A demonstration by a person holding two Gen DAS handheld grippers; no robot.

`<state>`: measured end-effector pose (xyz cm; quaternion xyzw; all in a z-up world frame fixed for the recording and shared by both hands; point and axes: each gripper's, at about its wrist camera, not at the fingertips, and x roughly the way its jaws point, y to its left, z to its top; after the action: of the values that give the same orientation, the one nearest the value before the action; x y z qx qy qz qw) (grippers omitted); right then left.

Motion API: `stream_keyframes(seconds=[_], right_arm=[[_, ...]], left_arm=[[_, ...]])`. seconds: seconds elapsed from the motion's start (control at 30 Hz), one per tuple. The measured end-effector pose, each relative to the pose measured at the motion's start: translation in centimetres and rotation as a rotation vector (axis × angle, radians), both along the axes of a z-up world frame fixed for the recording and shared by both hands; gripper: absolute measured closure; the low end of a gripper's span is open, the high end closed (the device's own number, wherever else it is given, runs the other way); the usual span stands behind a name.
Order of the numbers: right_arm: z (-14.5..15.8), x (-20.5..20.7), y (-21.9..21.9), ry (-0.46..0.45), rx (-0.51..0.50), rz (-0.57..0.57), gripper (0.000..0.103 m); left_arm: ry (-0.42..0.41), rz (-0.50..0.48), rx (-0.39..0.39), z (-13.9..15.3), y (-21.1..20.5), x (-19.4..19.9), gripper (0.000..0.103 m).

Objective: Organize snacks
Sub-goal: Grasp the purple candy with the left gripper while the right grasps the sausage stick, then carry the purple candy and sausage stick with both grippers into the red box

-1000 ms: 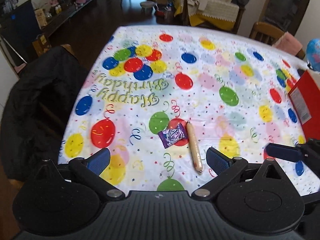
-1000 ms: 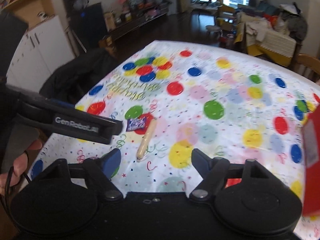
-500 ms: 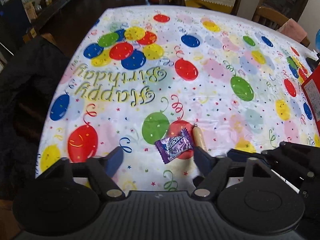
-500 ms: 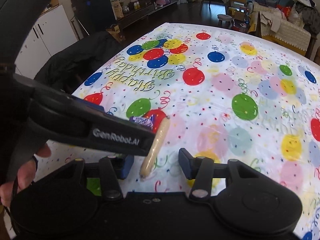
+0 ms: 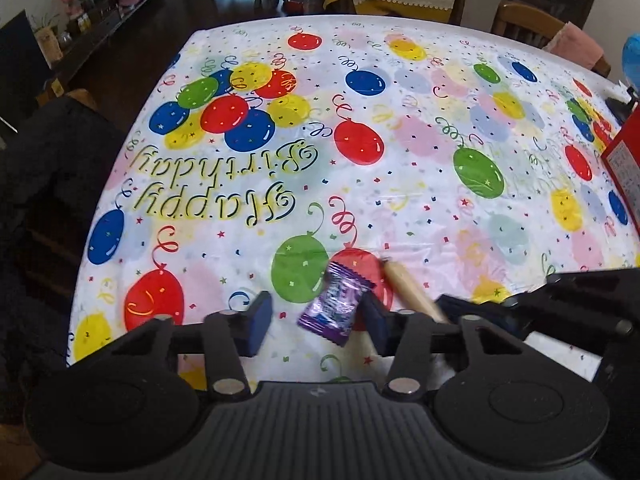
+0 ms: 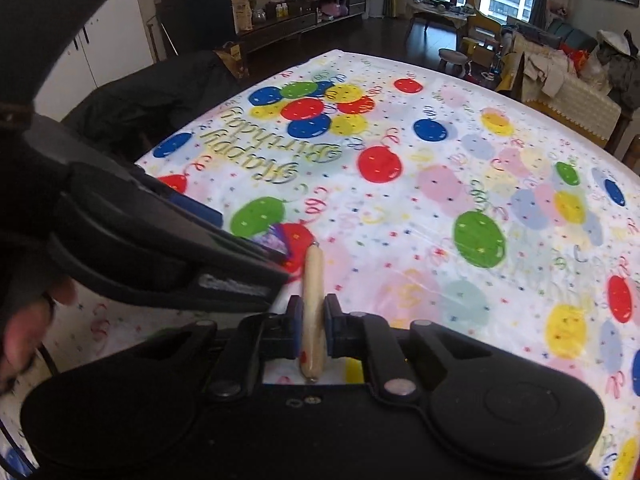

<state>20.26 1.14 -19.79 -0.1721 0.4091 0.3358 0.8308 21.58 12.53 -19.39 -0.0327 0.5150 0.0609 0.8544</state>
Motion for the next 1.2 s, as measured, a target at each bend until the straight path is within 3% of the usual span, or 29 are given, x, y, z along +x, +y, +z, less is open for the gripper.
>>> stream_keyframes(seconds=[0.03, 0.2, 0.43, 0.7, 1.2], right_arm=[[0.0, 0.1, -0.3, 0.004, 0.002, -0.012, 0.095], [0.2, 0.4, -2.1, 0.029, 0.024, -0.087, 0.095], [2.0, -0.7, -4.6, 0.044, 0.076, -0.171, 0.095], [5.9, -3.5, -7.7, 0.020, 0.140, -0.243, 0.095], [13.1, -10.7, -14.0, -0.053, 0.215, -0.407, 0.094]], left_arm=[[-0.003, 0.001, 0.003, 0.0, 0.0, -0.1, 0.070], [-0.007, 0.035, -0.004, 0.2, 0.6, -0.5, 0.077], [-0.035, 0.063, -0.036, 2.2, 0.8, -2.3, 0.078], [-0.102, 0.044, -0.088, 6.4, -0.7, -5.6, 0.078], [-0.189, -0.077, -0.152, 13.2, -5.7, -11.2, 0.078]])
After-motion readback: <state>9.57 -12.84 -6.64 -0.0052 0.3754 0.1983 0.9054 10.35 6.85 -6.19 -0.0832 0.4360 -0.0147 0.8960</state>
